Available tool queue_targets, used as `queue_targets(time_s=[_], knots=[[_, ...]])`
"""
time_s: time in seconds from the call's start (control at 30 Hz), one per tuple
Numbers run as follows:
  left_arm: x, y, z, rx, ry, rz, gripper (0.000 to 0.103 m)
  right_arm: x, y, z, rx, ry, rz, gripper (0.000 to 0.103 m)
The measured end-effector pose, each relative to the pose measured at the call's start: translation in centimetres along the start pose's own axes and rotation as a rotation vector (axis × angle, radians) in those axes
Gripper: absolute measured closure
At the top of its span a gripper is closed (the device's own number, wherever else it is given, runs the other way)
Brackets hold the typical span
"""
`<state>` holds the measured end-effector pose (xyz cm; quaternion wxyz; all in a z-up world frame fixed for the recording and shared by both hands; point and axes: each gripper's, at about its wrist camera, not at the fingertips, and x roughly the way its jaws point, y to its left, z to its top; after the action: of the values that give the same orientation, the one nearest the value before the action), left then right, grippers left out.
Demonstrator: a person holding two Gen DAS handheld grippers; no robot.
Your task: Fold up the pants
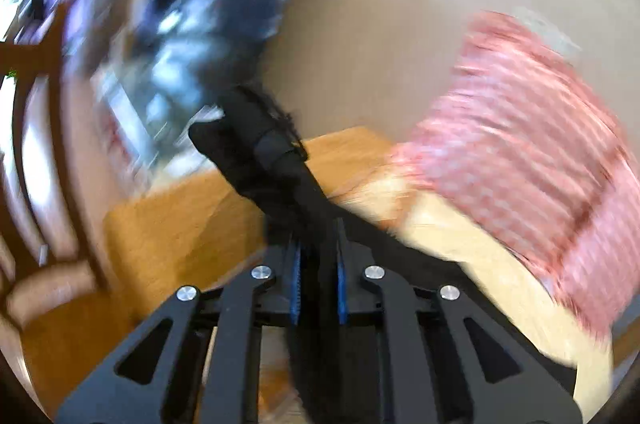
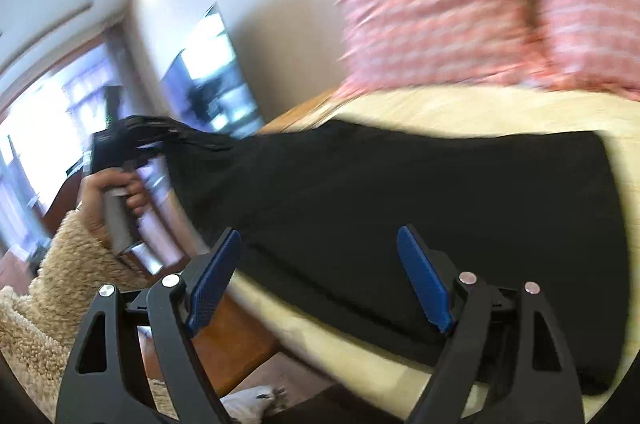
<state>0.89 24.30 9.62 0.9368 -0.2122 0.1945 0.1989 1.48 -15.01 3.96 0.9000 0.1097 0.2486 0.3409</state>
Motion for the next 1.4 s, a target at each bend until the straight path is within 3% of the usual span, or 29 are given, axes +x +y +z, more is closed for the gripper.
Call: queue_targets(time_s=[0.1, 0.23, 0.3, 0.4, 0.43, 0.53, 0.6, 0.7, 0.8, 0.9, 0.97, 1.07, 1.1, 1.13, 1.17, 1.2, 1.3, 1.33, 1.4], knots=[[-2.7, -9.0, -0.8, 0.233, -0.047, -0.172, 0.093, -4.0, -3.3, 0.2, 0.091, -0.080, -0.122, 0.019], [-6.1, -20.0, -7.7, 0.587, 0.002, -0.479, 0.092, -8.2, -7.3, -0.2, 0.216, -0.156, -0.281, 0.019], [-7.0, -23.3, -13.3, 0.776, 0.096, -0.610, 0.092, -9.4, -8.4, -0.5, 0.257, -0.168, -0.326, 0.019], [-6.6, -24.6, -19.5, 0.943, 0.229, -0.666, 0.093, -10.6, -10.2, -1.2, 0.311, -0.180, -0.385, 0.019], [-6.0, -24.6, -21.3, 0.960, 0.306, -0.686, 0.093, -10.9, -10.9, -1.4, 0.324, -0.180, -0.398, 0.019], [-6.1, -24.3, -21.5, 0.955, 0.272, -0.679, 0.093, -11.3, -12.1, -1.6, 0.368, -0.179, -0.420, 0.019], [-6.2, -24.4, -19.7, 0.876, 0.274, -0.709, 0.094, -11.2, -12.5, -1.3, 0.386, -0.183, -0.421, 0.019], [-8.1, -25.1, -17.2, 0.790, 0.198, -0.754, 0.094, -11.3, -12.9, -1.1, 0.389, -0.195, -0.428, 0.019], [-9.4, -25.4, -18.1, 0.834, 0.213, -0.804, 0.094, -11.6, -13.0, -1.0, 0.392, -0.210, -0.436, 0.019], [-8.1, -26.0, -23.5, 0.991, 0.287, -0.751, 0.091, -11.4, -13.2, -0.4, 0.399, -0.214, -0.426, 0.019], [-8.6, -25.4, -24.1, 1.007, 0.220, -0.751, 0.090, -11.1, -12.8, 0.1, 0.388, -0.209, -0.400, 0.019], [-8.5, -24.1, -21.4, 0.894, 0.320, -0.860, 0.079, -9.9, -11.0, 1.8, 0.305, -0.188, -0.331, 0.019], [-8.7, -23.0, -20.3, 0.832, 0.358, -0.907, 0.070, -9.4, -10.4, 2.3, 0.279, -0.180, -0.302, 0.019], [-8.5, -22.2, -19.2, 0.776, 0.367, -0.931, 0.057, -9.0, -9.9, 2.6, 0.258, -0.172, -0.278, 0.019], [-8.2, -21.3, -17.8, 0.709, 0.360, -0.936, 0.049, -8.4, -9.3, 2.9, 0.231, -0.160, -0.251, 0.019], [-8.3, -20.5, -16.9, 0.663, 0.349, -0.923, 0.039, -7.5, -8.6, 3.2, 0.200, -0.142, -0.218, 0.019], [-6.2, -18.4, -14.5, 0.540, 0.315, -0.787, 0.029, -5.2, -7.8, 3.0, 0.173, -0.062, -0.190, 0.019], [-5.1, -17.9, -14.4, 0.520, 0.322, -0.720, 0.026, -4.2, -8.1, 2.5, 0.188, -0.014, -0.192, 0.018], [-2.2, -17.6, -15.2, 0.534, 0.408, -0.589, 0.028, -2.4, -9.1, 1.4, 0.226, 0.104, -0.220, 0.017]])
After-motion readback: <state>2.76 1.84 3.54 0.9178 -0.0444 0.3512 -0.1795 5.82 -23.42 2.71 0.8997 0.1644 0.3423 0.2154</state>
